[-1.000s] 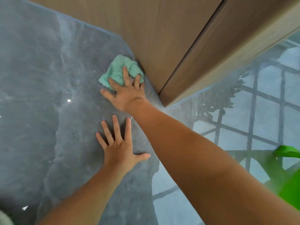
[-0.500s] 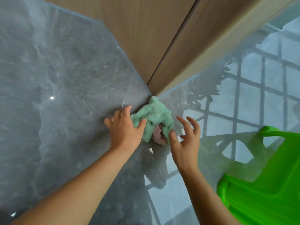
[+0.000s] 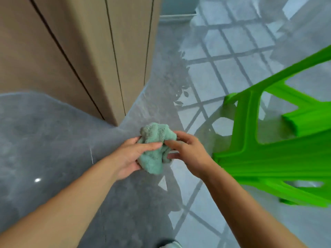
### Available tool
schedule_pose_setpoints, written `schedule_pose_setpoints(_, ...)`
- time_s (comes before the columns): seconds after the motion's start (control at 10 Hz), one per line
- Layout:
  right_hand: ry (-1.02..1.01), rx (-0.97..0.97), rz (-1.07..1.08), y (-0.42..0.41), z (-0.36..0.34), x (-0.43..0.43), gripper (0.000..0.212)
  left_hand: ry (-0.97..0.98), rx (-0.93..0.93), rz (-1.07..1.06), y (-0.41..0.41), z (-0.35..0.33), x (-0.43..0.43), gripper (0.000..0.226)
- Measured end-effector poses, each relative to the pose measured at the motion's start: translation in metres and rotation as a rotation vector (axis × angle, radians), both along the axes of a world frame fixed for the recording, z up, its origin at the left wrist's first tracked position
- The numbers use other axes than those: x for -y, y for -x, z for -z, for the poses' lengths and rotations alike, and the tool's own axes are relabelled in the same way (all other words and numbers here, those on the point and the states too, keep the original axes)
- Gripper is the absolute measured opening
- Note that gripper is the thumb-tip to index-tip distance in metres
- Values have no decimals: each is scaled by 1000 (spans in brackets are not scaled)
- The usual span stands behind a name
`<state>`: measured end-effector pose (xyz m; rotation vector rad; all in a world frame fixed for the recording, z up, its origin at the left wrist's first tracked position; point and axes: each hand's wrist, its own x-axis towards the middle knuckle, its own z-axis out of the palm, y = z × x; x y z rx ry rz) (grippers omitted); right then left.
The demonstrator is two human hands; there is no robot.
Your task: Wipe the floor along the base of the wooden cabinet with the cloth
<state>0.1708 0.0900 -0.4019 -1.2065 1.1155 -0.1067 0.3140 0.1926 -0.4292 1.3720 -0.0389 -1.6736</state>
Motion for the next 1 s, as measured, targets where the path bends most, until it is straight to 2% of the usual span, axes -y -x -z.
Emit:
schedule_pose_setpoints(0.1,-76,72,151,34,-89,6,21,51,-36,-7,35,-83,19,67)
schedule_pose_setpoints(0.2,-73,125,279,62,-189,0,22,70,-10,-33,72,-177,32,69)
schedule_pose_setpoints(0.3,-33,104,427,91,-290,-5,28,74,33,-29,108,-276,43,45)
schedule_pose_setpoints(0.4,14,19,566,126,-373,6,29,95,71,68,146,-367,65,30)
schedule_pose_setpoints(0.5,133,-53,685,168,-414,42,35,124,71,134,185,-421,110,28)
schedule_pose_setpoints(0.6,242,-142,748,206,-414,90,46,113,62,172,228,-429,167,23)
schedule_pose_setpoints(0.7,240,-171,746,233,-384,131,51,139,97,250,263,-412,213,30)
schedule_pose_setpoints(0.8,165,-234,675,246,-352,144,64,55,143,286,272,-382,221,32)
schedule_pose_setpoints(0.9,235,-324,602,247,-349,139,71,-7,193,335,261,-374,209,30)
schedule_pose_setpoints(1.0,354,-338,542,241,-364,116,75,-18,229,399,247,-385,187,38)
